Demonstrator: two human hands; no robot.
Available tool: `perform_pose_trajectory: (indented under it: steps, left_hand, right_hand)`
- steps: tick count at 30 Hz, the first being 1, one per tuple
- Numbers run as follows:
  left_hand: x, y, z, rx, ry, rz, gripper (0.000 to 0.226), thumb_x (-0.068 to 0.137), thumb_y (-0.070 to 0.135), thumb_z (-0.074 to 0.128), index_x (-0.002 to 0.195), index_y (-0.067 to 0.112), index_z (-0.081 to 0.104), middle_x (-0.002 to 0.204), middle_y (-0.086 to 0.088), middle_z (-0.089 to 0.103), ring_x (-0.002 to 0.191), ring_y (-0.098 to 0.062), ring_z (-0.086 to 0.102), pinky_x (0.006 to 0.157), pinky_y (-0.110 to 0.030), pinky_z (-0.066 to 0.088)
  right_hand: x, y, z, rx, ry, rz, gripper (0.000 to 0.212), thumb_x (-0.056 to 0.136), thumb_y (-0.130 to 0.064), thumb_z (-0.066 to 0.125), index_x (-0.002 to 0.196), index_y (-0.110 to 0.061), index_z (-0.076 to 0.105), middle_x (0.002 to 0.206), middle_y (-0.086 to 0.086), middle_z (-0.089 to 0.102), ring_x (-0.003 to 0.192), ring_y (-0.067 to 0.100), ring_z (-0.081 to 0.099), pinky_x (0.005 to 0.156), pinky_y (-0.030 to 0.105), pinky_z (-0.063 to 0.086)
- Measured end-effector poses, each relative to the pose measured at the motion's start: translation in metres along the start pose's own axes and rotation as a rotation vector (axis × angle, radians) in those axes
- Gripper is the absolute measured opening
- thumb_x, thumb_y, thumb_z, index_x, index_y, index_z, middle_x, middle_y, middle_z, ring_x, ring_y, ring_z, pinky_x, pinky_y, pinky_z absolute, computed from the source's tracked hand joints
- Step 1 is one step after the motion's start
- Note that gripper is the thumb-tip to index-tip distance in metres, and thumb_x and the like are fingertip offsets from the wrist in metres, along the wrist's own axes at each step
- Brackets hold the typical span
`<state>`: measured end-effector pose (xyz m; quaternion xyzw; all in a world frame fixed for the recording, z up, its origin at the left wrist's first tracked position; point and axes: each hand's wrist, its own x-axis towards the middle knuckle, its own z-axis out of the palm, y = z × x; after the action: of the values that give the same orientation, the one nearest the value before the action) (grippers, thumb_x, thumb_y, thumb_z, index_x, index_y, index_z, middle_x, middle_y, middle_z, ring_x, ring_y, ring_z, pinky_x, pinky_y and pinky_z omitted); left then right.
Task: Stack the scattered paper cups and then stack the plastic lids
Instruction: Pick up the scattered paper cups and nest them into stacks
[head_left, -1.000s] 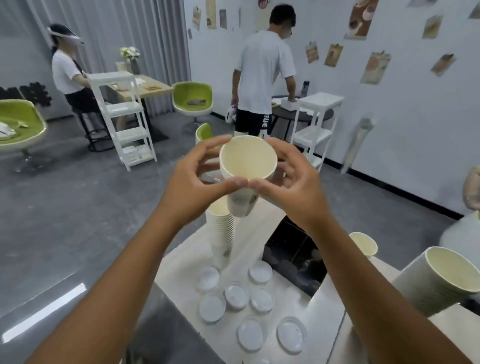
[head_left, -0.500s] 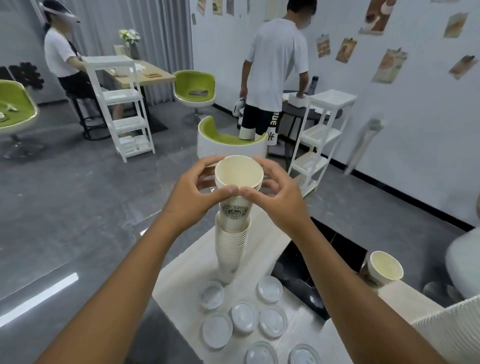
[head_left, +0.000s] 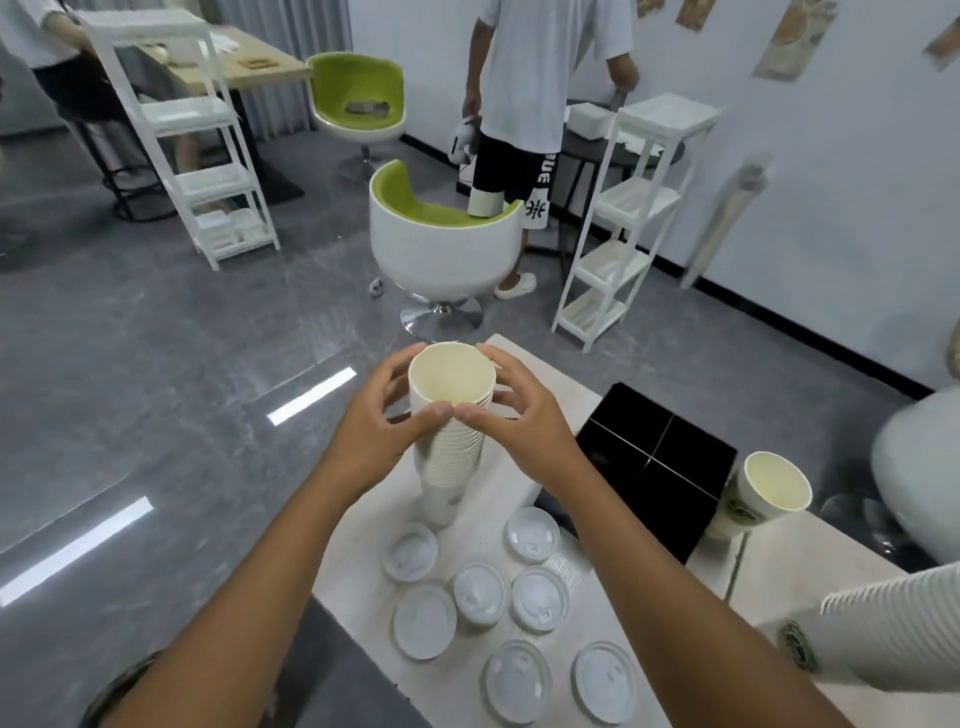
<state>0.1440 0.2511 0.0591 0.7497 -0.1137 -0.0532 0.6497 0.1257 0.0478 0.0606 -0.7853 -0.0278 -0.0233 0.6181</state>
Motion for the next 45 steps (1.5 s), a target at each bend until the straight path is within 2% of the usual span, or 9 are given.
perform_pose_trajectory:
  steps: [6, 10, 17, 21, 26, 33, 38, 42, 45]
  left_hand:
    - [-0.009, 0.014, -0.003, 0.043, 0.021, -0.018, 0.104, 0.056, 0.059, 0.089, 0.149, 0.048, 0.043, 0.136, 0.031, 0.057, 0.129, 0.013, 0.05, 0.109, -0.037, 0.048]
    - [-0.017, 0.034, -0.001, 0.103, 0.042, 0.048, 0.111, 0.047, 0.077, 0.087, 0.145, 0.057, 0.041, 0.148, 0.018, 0.052, 0.141, -0.002, 0.046, 0.119, -0.041, 0.039]
    - [-0.026, 0.093, 0.039, 0.191, 0.065, 0.264, 0.1, 0.06, 0.052, 0.092, 0.148, 0.048, 0.043, 0.154, 0.018, 0.046, 0.14, 0.0, 0.041, 0.112, -0.031, 0.034]
    - [-0.029, 0.131, 0.1, 0.167, -0.062, 0.419, 0.09, 0.071, 0.028, 0.094, 0.145, 0.046, 0.047, 0.147, 0.029, 0.047, 0.135, 0.01, 0.042, 0.114, -0.03, 0.037]
    - [-0.031, 0.148, 0.177, 0.159, -0.316, 0.441, 0.089, 0.07, 0.052, 0.088, 0.146, 0.055, 0.041, 0.149, 0.024, 0.05, 0.139, 0.002, 0.046, 0.117, -0.042, 0.043]
    - [-0.028, 0.123, 0.261, 0.19, -0.443, 0.388, 0.082, 0.08, 0.034, 0.087, 0.149, 0.042, 0.044, 0.146, 0.021, 0.054, 0.133, 0.005, 0.05, 0.106, -0.032, 0.05]
    - [-0.009, 0.085, 0.304, 0.276, -0.44, 0.305, 0.081, 0.081, 0.032, 0.087, 0.15, 0.038, 0.045, 0.147, 0.017, 0.054, 0.132, 0.002, 0.051, 0.102, -0.027, 0.053]
    - [0.015, 0.052, 0.341, 0.359, -0.438, 0.226, 0.083, 0.081, 0.028, 0.088, 0.151, 0.035, 0.044, 0.147, 0.013, 0.053, 0.131, -0.001, 0.051, 0.096, -0.017, 0.049]
    - [0.033, 0.027, 0.37, 0.408, -0.451, 0.185, 0.087, 0.078, 0.025, 0.09, 0.152, 0.033, 0.044, 0.148, 0.011, 0.052, 0.131, -0.003, 0.051, 0.1, -0.025, 0.052]
  right_hand:
    - [-0.016, -0.012, -0.013, -0.069, -0.037, 0.036, 0.094, 0.076, -0.041, 0.091, 0.151, -0.054, 0.035, 0.143, -0.013, 0.055, 0.125, 0.008, 0.059, 0.1, 0.036, 0.056]
    - [-0.043, -0.033, -0.04, -0.133, 0.008, 0.016, 0.092, 0.078, -0.043, 0.089, 0.15, -0.058, 0.034, 0.144, -0.016, 0.053, 0.125, 0.005, 0.057, 0.104, 0.038, 0.054]
    - [-0.115, -0.07, -0.12, -0.291, 0.129, -0.049, 0.088, 0.079, -0.042, 0.087, 0.148, -0.061, 0.035, 0.144, -0.019, 0.053, 0.124, 0.001, 0.058, 0.101, 0.036, 0.057]
    - [-0.162, -0.093, -0.178, -0.36, 0.245, -0.083, 0.086, 0.078, -0.038, 0.089, 0.147, -0.057, 0.04, 0.141, -0.021, 0.055, 0.123, 0.003, 0.06, 0.097, 0.036, 0.058]
    - [-0.212, -0.111, -0.251, -0.435, 0.344, -0.064, 0.084, 0.078, -0.035, 0.09, 0.148, -0.047, 0.045, 0.142, -0.018, 0.056, 0.124, 0.003, 0.06, 0.096, 0.04, 0.059]
    - [-0.238, -0.113, -0.333, -0.534, 0.365, -0.061, 0.076, 0.081, -0.032, 0.085, 0.148, -0.035, 0.05, 0.14, -0.013, 0.06, 0.127, 0.004, 0.058, 0.094, 0.034, 0.06]
    - [-0.22, -0.078, -0.39, -0.539, 0.348, -0.002, 0.065, 0.083, -0.043, 0.079, 0.143, -0.035, 0.055, 0.135, -0.012, 0.064, 0.123, 0.004, 0.061, 0.096, 0.035, 0.057]
    - [-0.192, -0.005, -0.431, -0.528, 0.298, 0.125, 0.064, 0.084, -0.037, 0.082, 0.142, -0.033, 0.056, 0.134, -0.009, 0.065, 0.118, 0.006, 0.064, 0.097, 0.039, 0.058]
    - [-0.171, 0.059, -0.441, -0.491, 0.212, 0.205, 0.069, 0.083, -0.029, 0.085, 0.145, -0.032, 0.054, 0.135, -0.007, 0.063, 0.117, 0.013, 0.064, 0.096, 0.035, 0.057]
